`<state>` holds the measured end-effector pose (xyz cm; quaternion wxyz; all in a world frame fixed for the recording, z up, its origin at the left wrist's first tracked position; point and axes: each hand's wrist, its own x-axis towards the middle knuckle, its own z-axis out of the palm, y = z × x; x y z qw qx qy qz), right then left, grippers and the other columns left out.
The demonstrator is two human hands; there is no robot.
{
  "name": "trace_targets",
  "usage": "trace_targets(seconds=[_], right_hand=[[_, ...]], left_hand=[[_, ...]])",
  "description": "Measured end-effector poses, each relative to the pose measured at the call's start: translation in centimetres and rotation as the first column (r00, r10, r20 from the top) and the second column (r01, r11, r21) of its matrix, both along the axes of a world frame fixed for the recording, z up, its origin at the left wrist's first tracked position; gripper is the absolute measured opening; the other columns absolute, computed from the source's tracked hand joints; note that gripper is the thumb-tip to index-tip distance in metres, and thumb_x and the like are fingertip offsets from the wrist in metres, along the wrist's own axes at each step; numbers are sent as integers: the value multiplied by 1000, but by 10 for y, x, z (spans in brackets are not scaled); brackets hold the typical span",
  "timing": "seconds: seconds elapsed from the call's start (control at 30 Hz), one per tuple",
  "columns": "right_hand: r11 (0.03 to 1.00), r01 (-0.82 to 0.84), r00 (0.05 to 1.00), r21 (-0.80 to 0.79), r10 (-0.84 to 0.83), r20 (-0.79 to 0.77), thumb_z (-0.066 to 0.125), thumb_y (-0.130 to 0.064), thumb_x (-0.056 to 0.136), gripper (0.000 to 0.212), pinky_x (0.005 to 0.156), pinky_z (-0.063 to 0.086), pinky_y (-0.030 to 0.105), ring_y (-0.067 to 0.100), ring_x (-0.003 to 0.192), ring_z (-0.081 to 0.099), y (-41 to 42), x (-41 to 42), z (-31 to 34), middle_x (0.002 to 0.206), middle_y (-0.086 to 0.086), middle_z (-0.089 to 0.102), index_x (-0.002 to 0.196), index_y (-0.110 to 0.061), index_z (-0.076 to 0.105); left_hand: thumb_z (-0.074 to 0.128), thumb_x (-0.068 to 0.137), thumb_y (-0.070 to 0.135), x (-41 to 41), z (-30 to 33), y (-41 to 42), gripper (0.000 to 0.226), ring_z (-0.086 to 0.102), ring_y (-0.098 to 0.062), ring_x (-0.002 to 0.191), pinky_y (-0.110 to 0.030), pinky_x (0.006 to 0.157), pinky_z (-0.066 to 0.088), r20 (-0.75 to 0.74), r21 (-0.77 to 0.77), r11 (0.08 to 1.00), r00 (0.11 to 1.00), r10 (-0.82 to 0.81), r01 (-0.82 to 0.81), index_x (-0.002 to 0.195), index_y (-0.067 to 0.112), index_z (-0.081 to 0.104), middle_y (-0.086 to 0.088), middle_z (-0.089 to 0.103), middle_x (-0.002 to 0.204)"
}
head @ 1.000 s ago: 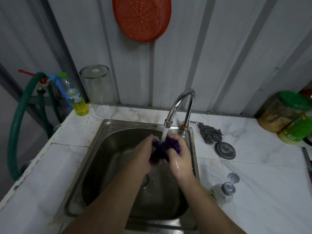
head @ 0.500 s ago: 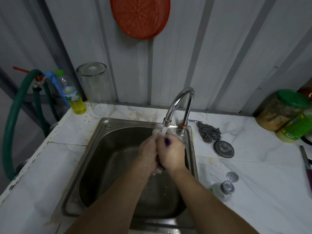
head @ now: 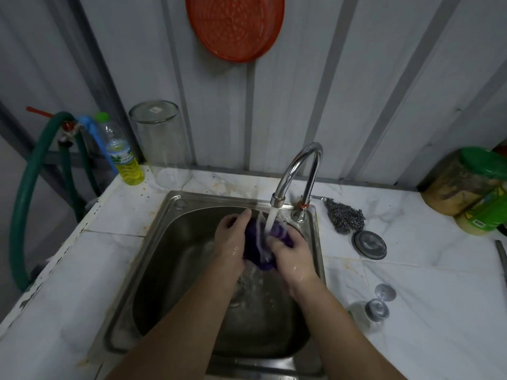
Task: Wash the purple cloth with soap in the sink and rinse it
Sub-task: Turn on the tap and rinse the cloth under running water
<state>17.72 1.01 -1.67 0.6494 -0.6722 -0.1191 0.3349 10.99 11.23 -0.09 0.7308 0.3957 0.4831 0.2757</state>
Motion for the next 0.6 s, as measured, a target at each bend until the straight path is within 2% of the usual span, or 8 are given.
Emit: trace_targets(seconds=[0.1, 0.2, 0.27, 0.33, 0.4, 0.47, 0.53, 0.6], right_hand=[[989, 44, 956, 140, -83, 281, 61, 5, 87, 39, 81, 55, 20, 2, 88, 70, -11, -21, 6, 92, -12, 75, 97, -32, 71], [989, -38, 853, 140, -41, 521, 59, -10, 78, 36, 84, 52, 22, 9, 98, 64, -25, -41, 9, 101, -7, 68, 93, -42, 66], [992, -103, 739, 71, 28, 674, 57, -20, 76, 27, 87, 51, 29, 14, 105, 58, -28, -52, 7, 109, -1, 61, 99, -32, 66], [995, -95, 651, 20, 46, 758, 60, -27, 79, 28, 90, 50, 33, 21, 109, 55, -23, -55, 5, 114, 1, 58, 105, -20, 67], [999, -42, 635, -32, 52, 771, 65, -41, 83, 34, 88, 52, 34, 23, 109, 54, -13, -51, 7, 114, 2, 58, 108, -17, 67], [996, 1, 670, -86, 63, 740, 66, -53, 82, 43, 82, 54, 32, 20, 103, 57, -3, -42, 11, 107, -1, 60, 106, -18, 67], [997, 24, 719, -80, 38, 694, 67, -55, 81, 32, 75, 54, 23, 10, 90, 62, 7, -30, 11, 94, -11, 64, 95, -26, 68], [997, 36, 843, -62, 3, 538, 67, -51, 81, 17, 67, 52, 13, 3, 79, 67, 20, -15, 11, 82, -14, 69, 84, -35, 67]], left_hand=[[69, 94, 33, 6, -4, 6, 21, 73, -32, 86, -41, 77, 62, -115, -72, 996, 993, 36, -45, 89, 13, 70, -17, 76, 97], [50, 104, 40, 13, 2, 11, 48, 70, -22, 51, -22, 47, 51, -167, -234, 972, 986, -5, -35, 76, 7, 69, -15, 76, 71], [43, 104, 50, 12, 4, 12, 58, 72, -24, 65, -29, 58, 54, -115, -246, 965, 985, -125, 94, 72, 8, 69, -16, 76, 74], [38, 102, 56, 11, 7, 11, 63, 68, -28, 79, -37, 71, 52, -107, -274, 946, 972, -207, 172, 82, 4, 69, -17, 75, 69], [39, 102, 54, 9, -2, 9, 57, 66, -24, 79, -37, 78, 52, -80, -264, 947, 975, -210, 182, 97, 6, 69, -12, 73, 78], [47, 100, 51, 2, -10, 0, 40, 71, -14, 75, -36, 78, 53, 13, -226, 955, 981, -193, 191, 100, 19, 72, 0, 75, 82], [55, 98, 44, 6, -10, -8, 33, 70, -20, 75, -36, 73, 51, 55, -293, 945, 990, -133, 144, 93, 14, 69, -7, 72, 80], [61, 95, 35, 12, -3, -15, 31, 73, -31, 82, -40, 69, 55, 34, -324, 936, 990, -135, 139, 97, 7, 71, -18, 74, 85]])
